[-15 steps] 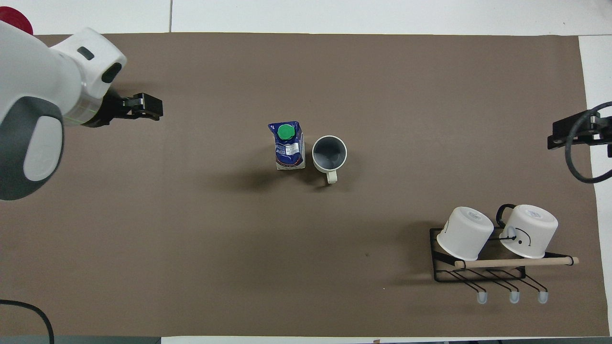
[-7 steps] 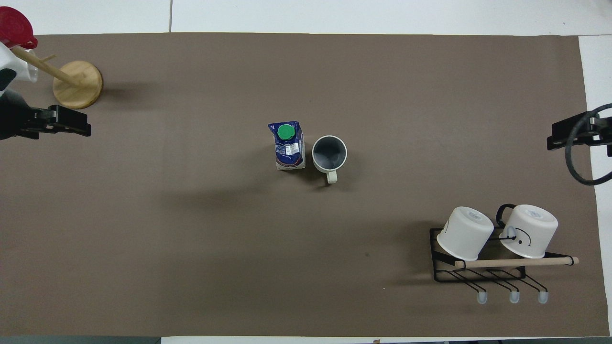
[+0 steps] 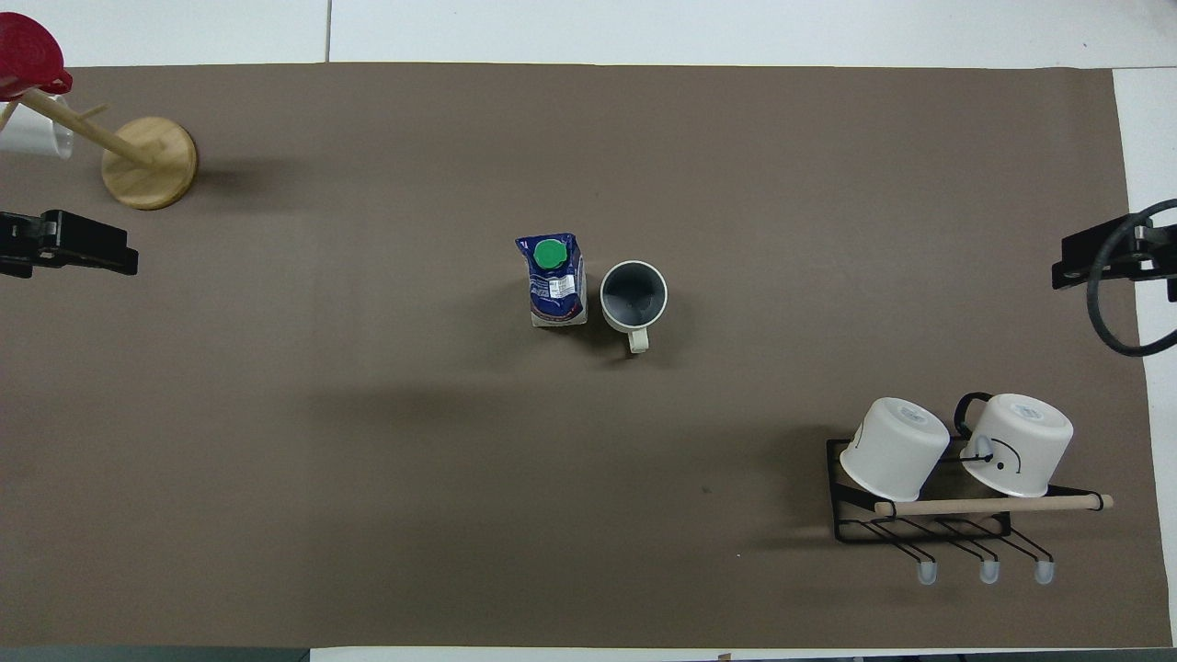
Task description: Place cup and milk on table
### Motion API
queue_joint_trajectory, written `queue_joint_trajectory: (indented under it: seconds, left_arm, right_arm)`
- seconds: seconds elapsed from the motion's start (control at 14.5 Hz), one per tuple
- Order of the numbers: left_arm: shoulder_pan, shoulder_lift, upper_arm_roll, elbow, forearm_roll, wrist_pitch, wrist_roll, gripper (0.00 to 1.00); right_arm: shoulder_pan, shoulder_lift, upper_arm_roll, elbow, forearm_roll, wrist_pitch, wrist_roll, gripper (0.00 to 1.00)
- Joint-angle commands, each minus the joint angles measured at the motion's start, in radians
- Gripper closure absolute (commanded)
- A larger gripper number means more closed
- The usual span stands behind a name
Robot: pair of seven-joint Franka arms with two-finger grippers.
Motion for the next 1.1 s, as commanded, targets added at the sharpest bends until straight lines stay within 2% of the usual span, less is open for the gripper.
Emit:
queue_joint_trajectory:
  seconds: [0.0,1.03]
  left_arm:
    - [0.007,-0.019,-0.002,-0.005,-0.014,-0.035,0.021,0.0]
    - [0.023,-0.027,-0.005,-0.009,-0.014,-0.045,0.012,0.0]
  right_arm:
    - [0.008,-0.023,0.007,-0.031,0.004,0.022,0.017,0.0]
    - [0.007,-0.023,0.007,-0.032,0.012,0.022,0.029,0.0]
